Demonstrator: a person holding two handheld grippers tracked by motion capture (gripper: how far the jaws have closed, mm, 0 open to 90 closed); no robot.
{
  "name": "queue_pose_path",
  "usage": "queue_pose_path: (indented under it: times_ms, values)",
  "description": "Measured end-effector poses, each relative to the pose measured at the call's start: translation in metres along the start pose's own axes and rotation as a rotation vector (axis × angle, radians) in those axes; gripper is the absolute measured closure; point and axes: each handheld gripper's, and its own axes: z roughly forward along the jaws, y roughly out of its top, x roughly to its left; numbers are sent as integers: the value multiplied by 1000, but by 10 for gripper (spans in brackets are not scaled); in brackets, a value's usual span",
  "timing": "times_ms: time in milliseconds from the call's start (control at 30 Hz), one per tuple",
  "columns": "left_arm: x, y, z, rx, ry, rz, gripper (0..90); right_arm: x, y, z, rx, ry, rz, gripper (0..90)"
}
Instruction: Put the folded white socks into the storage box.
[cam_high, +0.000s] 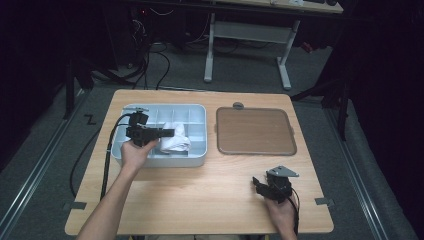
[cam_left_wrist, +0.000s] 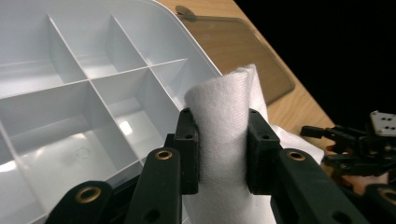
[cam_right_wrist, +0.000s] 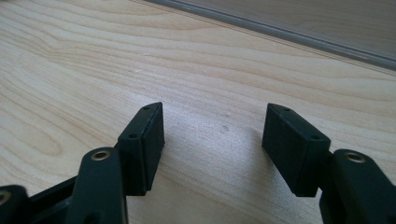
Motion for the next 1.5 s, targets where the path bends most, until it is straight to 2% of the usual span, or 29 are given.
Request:
queue_pose_path:
  times_ms: [33,133,167,267,367,400,467,633,733,800,1100,1300,1500]
  values:
    - [4,-1,2,17,12,-9,711,0,0,0,0,0,1,397]
    - [10,-1,3,23,15,-17,711,0,0,0,-1,-3,1,398]
    - [12,1,3,18,7,-36,711,0,0,0,-1,-4,1,398]
    - [16,2,5,18,24,-40,711,0,0,0,0,-5,2,398]
    - [22,-3,11,35,66,-10,712,1,0,0,-1,-11,-8,402]
    - [25,-4,13,37,70,-13,712,2,0,0,-2,-13,-10,403]
    - [29,-7,15,32,84,9,714,3,0,0,-4,-15,-21,404]
    - [33,-9,15,33,84,10,715,4,0,0,-8,-21,-32,405]
    - [32,-11,14,40,92,38,715,3,0,0,-2,-13,-21,404]
    - [33,-11,13,41,90,46,715,2,0,0,-2,-9,-17,405]
    - [36,-7,10,38,69,8,714,2,0,0,-1,1,-18,405]
    - [36,-3,3,23,31,-16,714,1,0,0,0,2,-17,403]
    - [38,-4,5,31,36,-12,714,2,0,0,-3,-3,-27,403]
